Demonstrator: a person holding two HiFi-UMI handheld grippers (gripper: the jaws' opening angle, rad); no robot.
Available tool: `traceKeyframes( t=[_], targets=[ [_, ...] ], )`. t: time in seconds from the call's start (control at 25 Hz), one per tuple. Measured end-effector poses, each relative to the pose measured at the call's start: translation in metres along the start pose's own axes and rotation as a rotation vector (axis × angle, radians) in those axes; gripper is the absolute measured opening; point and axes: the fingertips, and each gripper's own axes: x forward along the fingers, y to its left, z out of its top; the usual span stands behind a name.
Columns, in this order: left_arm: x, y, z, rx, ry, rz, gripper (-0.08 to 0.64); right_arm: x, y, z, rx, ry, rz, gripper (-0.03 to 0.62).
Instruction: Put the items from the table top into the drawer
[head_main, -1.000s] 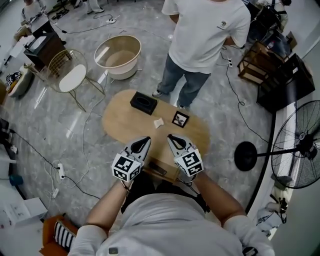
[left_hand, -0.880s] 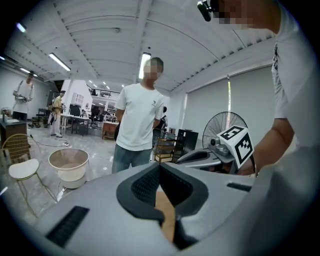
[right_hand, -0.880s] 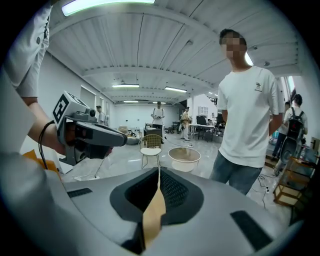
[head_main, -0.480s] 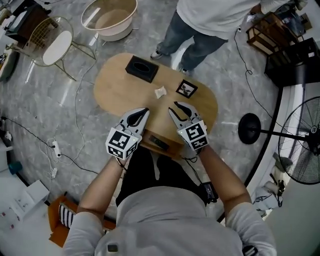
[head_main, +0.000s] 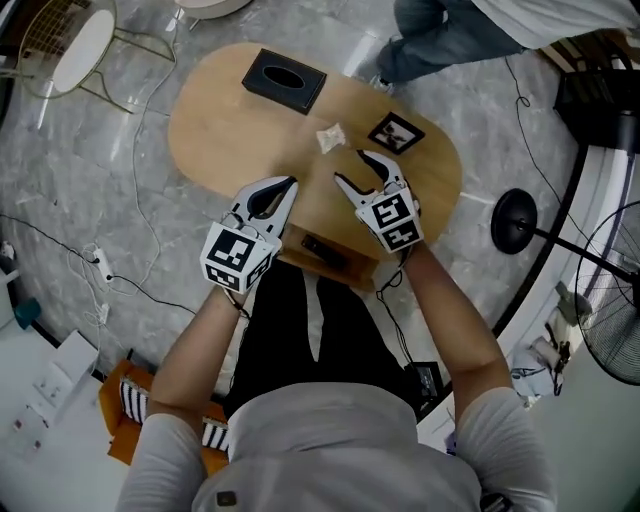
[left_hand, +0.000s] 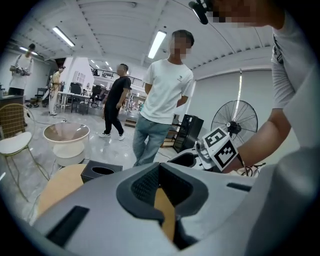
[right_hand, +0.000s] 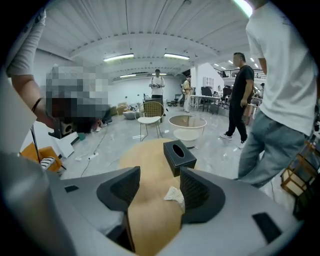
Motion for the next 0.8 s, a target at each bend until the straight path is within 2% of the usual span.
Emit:
traceKeyframes(
  t=[0.28, 0.64, 0.8],
  targets=[
    [0.033, 0.041, -0.054, -0.043, 0.043, -0.004, 0.009, 0.08, -0.016, -0.057, 0.077, 0.084, 0.001, 0.278],
    [0.07, 0.077, -0.12, -0.099, 0.104, -0.022, 0.009, 0.171, -0.046, -0.126, 0.215, 0.172, -0.063, 0.299],
    [0.081, 0.089, -0.141, -0.108, 0.121, -0.036, 0.009, 0.203, -0.063, -0.143, 0.248, 0.197, -0.126, 0.308]
  ],
)
